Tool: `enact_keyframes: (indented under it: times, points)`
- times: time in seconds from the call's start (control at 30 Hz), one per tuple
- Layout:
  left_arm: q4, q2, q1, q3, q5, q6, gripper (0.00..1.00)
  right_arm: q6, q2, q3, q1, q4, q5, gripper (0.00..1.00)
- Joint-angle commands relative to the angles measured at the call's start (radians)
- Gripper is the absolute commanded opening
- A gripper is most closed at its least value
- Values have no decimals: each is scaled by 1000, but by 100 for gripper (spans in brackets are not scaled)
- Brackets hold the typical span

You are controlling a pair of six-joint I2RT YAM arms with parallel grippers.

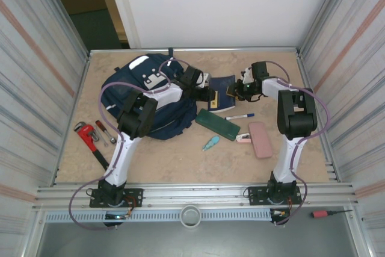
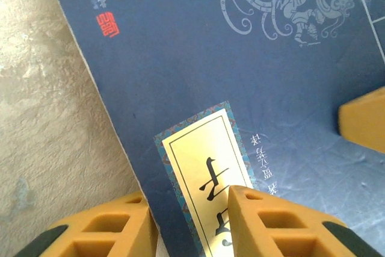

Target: Pack the student bag

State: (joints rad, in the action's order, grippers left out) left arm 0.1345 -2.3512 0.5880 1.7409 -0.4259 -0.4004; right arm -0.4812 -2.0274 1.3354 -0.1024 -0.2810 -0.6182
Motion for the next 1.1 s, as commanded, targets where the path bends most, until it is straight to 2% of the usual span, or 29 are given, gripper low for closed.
enact_keyframes:
  times: [0.0, 0.13, 0.3, 0.4, 0.47, 0.57, 0.77, 0.97, 1.07]
  points:
    - [40, 15, -6, 27, -39, 12, 38, 19, -4, 31, 7, -32, 40, 12]
    - [45, 106, -14, 22, -48, 61, 47, -52, 78, -11, 42, 50, 2, 0]
    - [45, 337, -13, -92, -26, 186, 58, -113, 222, -57, 67, 115, -27, 0]
    - [68, 486, -15, -229, 97, 287, 62, -129, 294, -75, 68, 123, -36, 0]
    - [112, 571, -21, -318, 218, 368, 65, -141, 337, -89, 67, 132, -45, 0]
    - [197, 650, -54, -415, 347, 460, 68, -146, 378, -97, 58, 131, -51, 0]
    - [278, 699, -91, -536, 478, 606, 77, -148, 396, -91, 32, 126, -60, 0]
    - [355, 610, -91, -499, 562, 650, 78, -146, 396, -109, 14, 125, -59, 0]
    - [383, 560, -86, -470, 563, 658, 77, -145, 399, -125, 11, 125, -57, 0]
